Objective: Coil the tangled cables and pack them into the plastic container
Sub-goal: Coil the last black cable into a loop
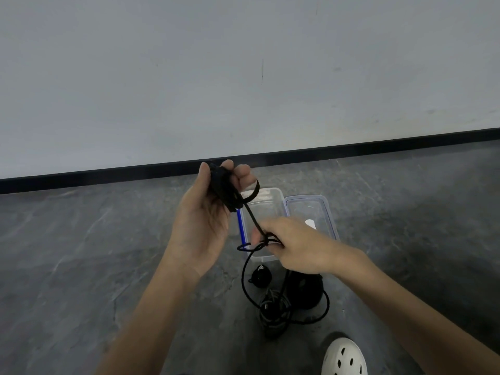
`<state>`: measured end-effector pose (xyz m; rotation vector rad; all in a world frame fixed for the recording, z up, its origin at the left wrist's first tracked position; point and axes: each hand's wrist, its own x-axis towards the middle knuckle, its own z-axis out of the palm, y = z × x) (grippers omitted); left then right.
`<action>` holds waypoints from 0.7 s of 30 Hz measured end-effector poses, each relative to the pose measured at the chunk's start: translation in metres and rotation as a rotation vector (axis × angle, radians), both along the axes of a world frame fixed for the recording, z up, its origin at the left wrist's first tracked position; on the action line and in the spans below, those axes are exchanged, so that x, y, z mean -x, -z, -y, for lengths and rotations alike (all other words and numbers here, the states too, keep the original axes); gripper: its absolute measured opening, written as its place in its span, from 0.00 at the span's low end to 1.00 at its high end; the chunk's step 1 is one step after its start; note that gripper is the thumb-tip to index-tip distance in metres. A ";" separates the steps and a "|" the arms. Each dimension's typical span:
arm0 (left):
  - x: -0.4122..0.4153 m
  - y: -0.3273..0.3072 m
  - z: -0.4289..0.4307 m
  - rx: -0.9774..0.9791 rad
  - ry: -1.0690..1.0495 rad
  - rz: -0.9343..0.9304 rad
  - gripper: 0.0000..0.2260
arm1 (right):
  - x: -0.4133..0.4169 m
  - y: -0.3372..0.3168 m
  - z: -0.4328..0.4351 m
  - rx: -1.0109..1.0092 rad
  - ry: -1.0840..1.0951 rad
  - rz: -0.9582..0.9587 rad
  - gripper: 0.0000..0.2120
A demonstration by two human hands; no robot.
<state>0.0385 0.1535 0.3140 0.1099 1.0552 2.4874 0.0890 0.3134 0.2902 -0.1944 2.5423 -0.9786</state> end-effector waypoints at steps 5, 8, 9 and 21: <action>-0.002 0.005 -0.004 0.121 -0.014 -0.123 0.17 | 0.000 -0.004 -0.002 0.019 0.029 0.021 0.09; -0.004 0.008 -0.007 0.192 -0.036 -0.253 0.18 | -0.002 -0.007 0.001 0.075 0.027 -0.002 0.08; -0.004 0.008 -0.008 0.223 -0.061 -0.278 0.18 | -0.003 -0.009 0.003 0.078 0.015 -0.003 0.08; -0.003 0.017 -0.012 0.862 -0.329 -0.513 0.10 | -0.011 -0.022 0.011 0.164 -0.064 -0.014 0.12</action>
